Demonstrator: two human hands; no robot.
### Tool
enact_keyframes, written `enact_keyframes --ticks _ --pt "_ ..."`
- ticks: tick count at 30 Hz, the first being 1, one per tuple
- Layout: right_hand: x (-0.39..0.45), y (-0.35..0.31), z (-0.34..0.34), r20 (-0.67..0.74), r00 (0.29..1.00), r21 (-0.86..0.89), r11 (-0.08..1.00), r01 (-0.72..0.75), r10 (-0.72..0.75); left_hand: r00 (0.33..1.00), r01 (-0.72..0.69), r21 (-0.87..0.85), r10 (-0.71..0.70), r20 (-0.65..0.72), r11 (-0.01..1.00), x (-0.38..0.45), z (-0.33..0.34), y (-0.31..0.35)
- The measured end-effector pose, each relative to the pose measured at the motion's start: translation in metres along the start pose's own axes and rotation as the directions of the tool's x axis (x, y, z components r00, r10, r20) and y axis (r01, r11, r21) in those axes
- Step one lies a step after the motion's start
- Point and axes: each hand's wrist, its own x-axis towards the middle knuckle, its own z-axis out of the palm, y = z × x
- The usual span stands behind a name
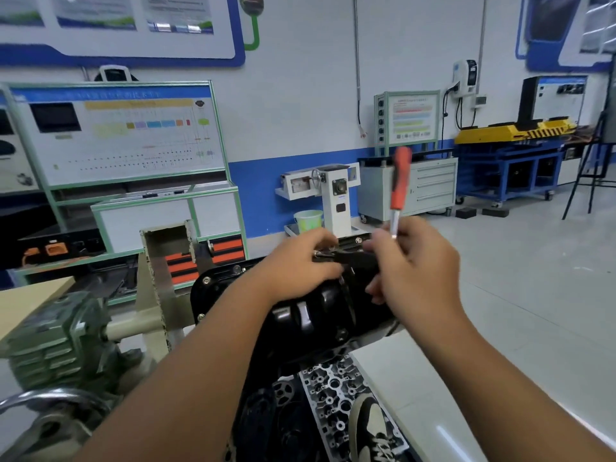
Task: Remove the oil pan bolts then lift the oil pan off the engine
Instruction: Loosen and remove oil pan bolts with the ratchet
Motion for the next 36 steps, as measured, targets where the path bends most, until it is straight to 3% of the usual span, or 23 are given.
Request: enact_keyframes --ticks 2,5,7,10,13,15,20,25,28,31,36 --pt "-0.006 0.006 -0.005 -0.056 0.981 0.213 0.962 -0.171 0.186 0.982 0.093 -0.293 -0.136 -0.130 0.952 0.003 -0.007 -0.011" --pt "-0.023 0.014 -0.001 -0.065 0.990 0.263 0.959 -0.105 0.127 0.819 0.138 -0.590 -0.427 -0.384 0.795 0.010 -0.013 -0.021" --pt "-0.027 0.017 0.003 -0.085 0.994 0.240 0.970 -0.047 0.069 0.713 0.165 -0.563 -0.492 -0.500 0.810 0.018 -0.014 -0.026" --pt "-0.023 0.020 0.001 -0.081 0.988 0.072 0.988 0.139 -0.134 0.645 0.256 -0.395 -0.460 -0.609 0.882 0.022 -0.013 -0.029" --pt "-0.020 0.011 -0.008 -0.039 0.893 -0.159 0.885 0.437 -0.448 0.675 0.323 -0.203 -0.375 -0.636 0.924 0.028 -0.012 -0.024" --pt "-0.013 0.006 -0.017 -0.077 0.867 -0.170 0.863 0.476 -0.493 0.739 0.350 -0.044 -0.305 -0.601 0.936 0.033 -0.009 -0.020" --pt "0.006 0.012 -0.030 -0.191 0.948 -0.124 0.964 0.234 -0.254 0.869 0.334 0.130 -0.251 -0.427 0.933 0.041 -0.006 -0.020" --pt "0.023 0.020 -0.035 -0.354 0.933 0.016 0.997 0.071 -0.061 0.966 0.196 0.384 -0.111 -0.233 0.902 0.046 -0.003 -0.021" --pt "0.043 0.021 -0.034 -0.393 0.919 0.159 0.987 0.039 0.027 0.990 0.097 0.479 -0.038 -0.133 0.872 0.050 -0.010 -0.031" --pt "0.059 0.028 -0.030 -0.396 0.909 0.355 0.935 0.019 0.132 0.995 -0.100 0.475 0.100 0.026 0.874 0.052 -0.020 -0.045" --pt "0.065 0.043 -0.011 -0.354 0.881 0.560 0.825 -0.069 0.314 0.970 -0.226 0.506 0.238 0.041 0.832 0.061 -0.018 -0.054"
